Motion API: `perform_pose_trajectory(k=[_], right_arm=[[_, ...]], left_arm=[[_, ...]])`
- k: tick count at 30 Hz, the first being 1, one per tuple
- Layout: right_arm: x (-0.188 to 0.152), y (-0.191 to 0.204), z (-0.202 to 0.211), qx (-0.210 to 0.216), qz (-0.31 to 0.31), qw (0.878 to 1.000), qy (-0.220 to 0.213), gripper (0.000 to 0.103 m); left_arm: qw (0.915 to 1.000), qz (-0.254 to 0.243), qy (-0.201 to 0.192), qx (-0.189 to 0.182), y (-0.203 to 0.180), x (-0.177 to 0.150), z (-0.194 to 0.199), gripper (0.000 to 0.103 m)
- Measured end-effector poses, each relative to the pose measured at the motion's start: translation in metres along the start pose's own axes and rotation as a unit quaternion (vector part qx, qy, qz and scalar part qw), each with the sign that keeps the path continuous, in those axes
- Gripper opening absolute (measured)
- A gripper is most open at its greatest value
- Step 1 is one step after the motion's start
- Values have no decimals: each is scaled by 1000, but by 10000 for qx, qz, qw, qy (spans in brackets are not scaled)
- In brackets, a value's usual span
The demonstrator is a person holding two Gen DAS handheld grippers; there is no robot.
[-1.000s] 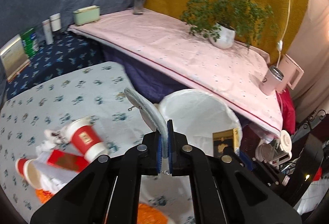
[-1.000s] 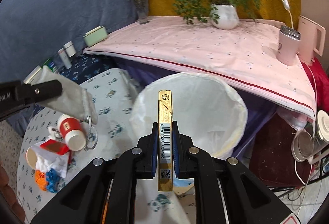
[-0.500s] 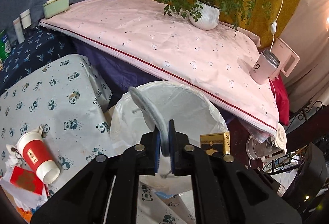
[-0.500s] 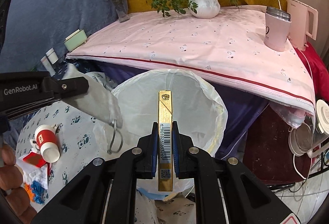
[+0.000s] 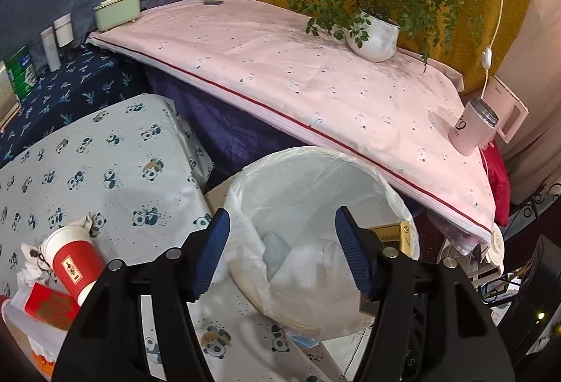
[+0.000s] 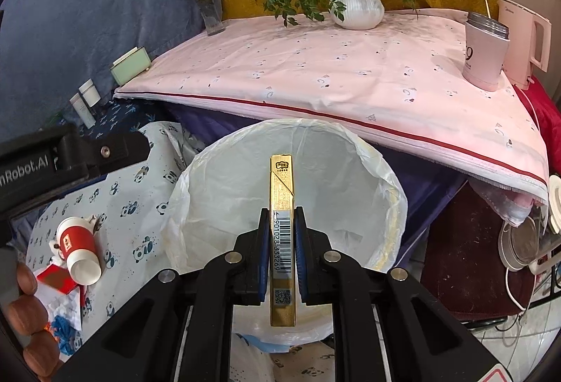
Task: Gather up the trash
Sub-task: 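Carry the box and cloth over the white bin and open both grippers, then move both open grippers back over the trash on the table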
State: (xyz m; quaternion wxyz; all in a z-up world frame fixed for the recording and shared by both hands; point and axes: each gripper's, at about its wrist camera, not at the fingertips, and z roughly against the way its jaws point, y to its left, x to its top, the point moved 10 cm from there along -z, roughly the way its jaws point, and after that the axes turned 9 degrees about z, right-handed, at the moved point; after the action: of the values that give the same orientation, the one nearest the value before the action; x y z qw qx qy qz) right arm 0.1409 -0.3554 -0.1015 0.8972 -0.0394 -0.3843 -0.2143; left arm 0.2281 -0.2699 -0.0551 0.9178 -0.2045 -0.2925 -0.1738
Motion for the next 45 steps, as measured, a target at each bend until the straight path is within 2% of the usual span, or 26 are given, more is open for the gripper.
perform_pose_trajectory(k=[2, 4, 6, 9, 13, 16, 17, 26, 33, 39, 45], right_arm=[[3, 5, 0, -8, 56, 10000, -36, 15], [5, 10, 0, -27, 119, 9999, -46, 21], [8, 15, 4, -63, 176, 9998, -111, 31], [14, 24, 15, -97, 272, 9993, -238, 41], [18, 41, 30, -57, 416, 9986, -321, 45], [17, 54, 42, -10, 484, 9981, -392, 53], [16, 60, 47, 12, 512, 9979, -404, 55], [-9, 129, 68, 352, 913, 9947, -321, 58], [-31, 190, 76, 669, 1329, 9886, -215, 58], [-50, 232, 78, 922, 1577, 9831, -89, 58], [-70, 257, 74, 1054, 1766, 9786, 89, 58]], left_arm=[[9999, 69, -39, 107, 10, 0, 1, 63], [9996, 147, -100, 224, 20, 1, 4, 67], [9992, 217, -152, 295, 29, 2, 8, 69], [9980, 337, -238, 478, 48, 2, 18, 74], [9959, 471, -390, 673, 71, 0, 36, 78], [9931, 622, -529, 842, 93, -3, 54, 87], [9920, 667, -583, 903, 100, -4, 60, 87], [9782, 1181, -619, 1593, 194, -38, 108, 88], [9668, 1521, -602, 1965, 258, -70, 136, 88], [9586, 1596, -578, 2284, 296, -91, 153, 88], [9537, 1703, -468, 2434, 323, -114, 158, 88]])
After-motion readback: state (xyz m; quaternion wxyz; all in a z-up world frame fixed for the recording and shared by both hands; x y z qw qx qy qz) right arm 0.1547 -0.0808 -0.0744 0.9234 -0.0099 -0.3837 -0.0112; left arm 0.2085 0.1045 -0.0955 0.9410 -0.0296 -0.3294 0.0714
